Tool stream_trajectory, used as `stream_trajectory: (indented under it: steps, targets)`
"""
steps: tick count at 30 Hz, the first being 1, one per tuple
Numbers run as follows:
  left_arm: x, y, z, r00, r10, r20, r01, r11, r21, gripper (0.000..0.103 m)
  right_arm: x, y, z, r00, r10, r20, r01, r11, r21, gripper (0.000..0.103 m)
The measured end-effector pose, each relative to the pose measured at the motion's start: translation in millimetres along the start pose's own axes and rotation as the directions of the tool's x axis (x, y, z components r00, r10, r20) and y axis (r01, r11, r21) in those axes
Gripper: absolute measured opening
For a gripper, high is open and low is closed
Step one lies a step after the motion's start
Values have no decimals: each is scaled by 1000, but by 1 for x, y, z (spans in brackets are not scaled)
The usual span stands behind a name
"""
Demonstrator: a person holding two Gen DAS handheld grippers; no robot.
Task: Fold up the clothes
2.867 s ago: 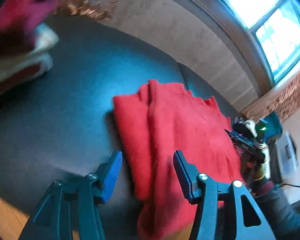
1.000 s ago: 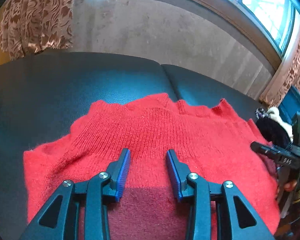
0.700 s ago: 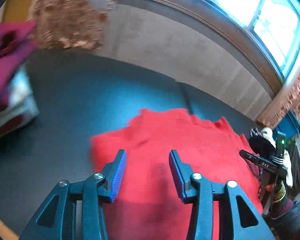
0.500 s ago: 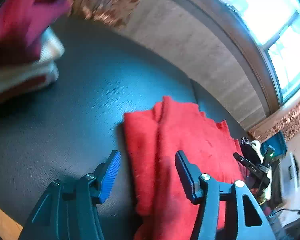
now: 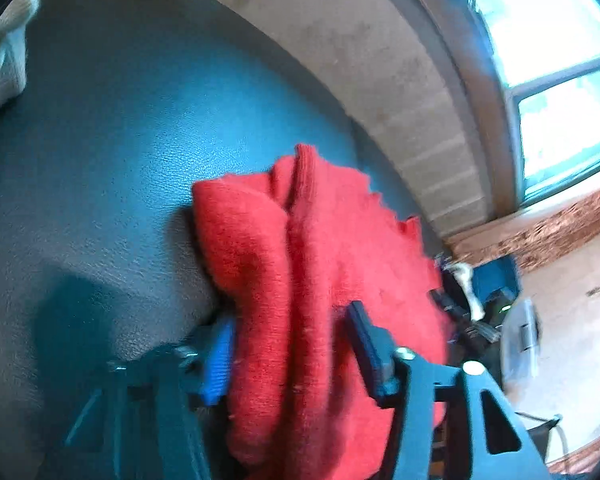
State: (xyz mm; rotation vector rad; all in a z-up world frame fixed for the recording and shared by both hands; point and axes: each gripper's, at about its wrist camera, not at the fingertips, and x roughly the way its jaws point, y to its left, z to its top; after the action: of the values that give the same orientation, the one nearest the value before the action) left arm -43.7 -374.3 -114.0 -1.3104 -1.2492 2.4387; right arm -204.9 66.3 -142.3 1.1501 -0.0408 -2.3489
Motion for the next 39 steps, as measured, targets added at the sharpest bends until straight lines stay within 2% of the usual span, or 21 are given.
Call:
stream_trajectory:
  steps: [4, 6, 9, 11, 13, 18, 23, 26, 28, 30, 32, 34, 36, 39]
  targets:
    - [0, -12, 3, 996, 88, 21, -88, 996, 10, 19, -5, -5, -3, 1000, 0, -6, 0, 1000, 3, 103]
    - [-2, -21, 6, 991, 125, 41, -126, 992, 17, 19, -6, 1, 0, 999, -1, -41, -1, 1000, -27, 103]
    - [-11, -28, 12, 985, 157, 72, -159, 987, 29, 18, -19, 14, 1, 985, 105, -137, -126, 981, -149, 103]
    - [-16, -31, 18, 981, 174, 80, -177, 984, 35, 18, -41, 24, -2, 966, 171, -192, -217, 944, -247, 102]
    - [-18, -36, 22, 978, 192, 86, -196, 980, 44, 18, -59, 29, -5, 944, 224, -241, -291, 910, -294, 102]
    - [-26, -60, 21, 972, 216, 97, -223, 973, 67, 18, -86, 44, -14, 870, 329, -368, -458, 814, -358, 102]
    - [-36, -77, 19, 967, 230, 106, -240, 966, 98, 18, -79, 53, -26, 835, 328, -441, -513, 753, -412, 100]
    - [-57, -79, 16, 981, 157, 118, -168, 982, 89, 18, -52, 32, -41, 876, 117, -469, -364, 797, -482, 100]
    - [-62, -89, 12, 986, 108, 124, -120, 989, 86, 17, -56, 16, -46, 891, 156, -426, -367, 800, -475, 101]
    - [-66, -98, 10, 991, 22, 129, -30, 998, 56, 17, -59, 6, -53, 902, 207, -378, -370, 820, -436, 102]
    - [-70, -109, 7, 987, -66, 147, 63, 998, 24, 17, -59, 8, -59, 920, 187, -345, -339, 822, -458, 103]
    - [-70, -125, 4, 979, -121, 163, 123, 992, 2, 17, -60, 11, -66, 936, 162, -311, -303, 821, -484, 103]
    - [-67, -146, 0, 974, -149, 170, 150, 989, 6, 17, -61, 12, -71, 947, 153, -284, -281, 823, -494, 103]
    - [-63, -181, -9, 970, -182, 160, 178, 983, 37, 17, -66, 0, -70, 943, 212, -258, -309, 844, -438, 103]
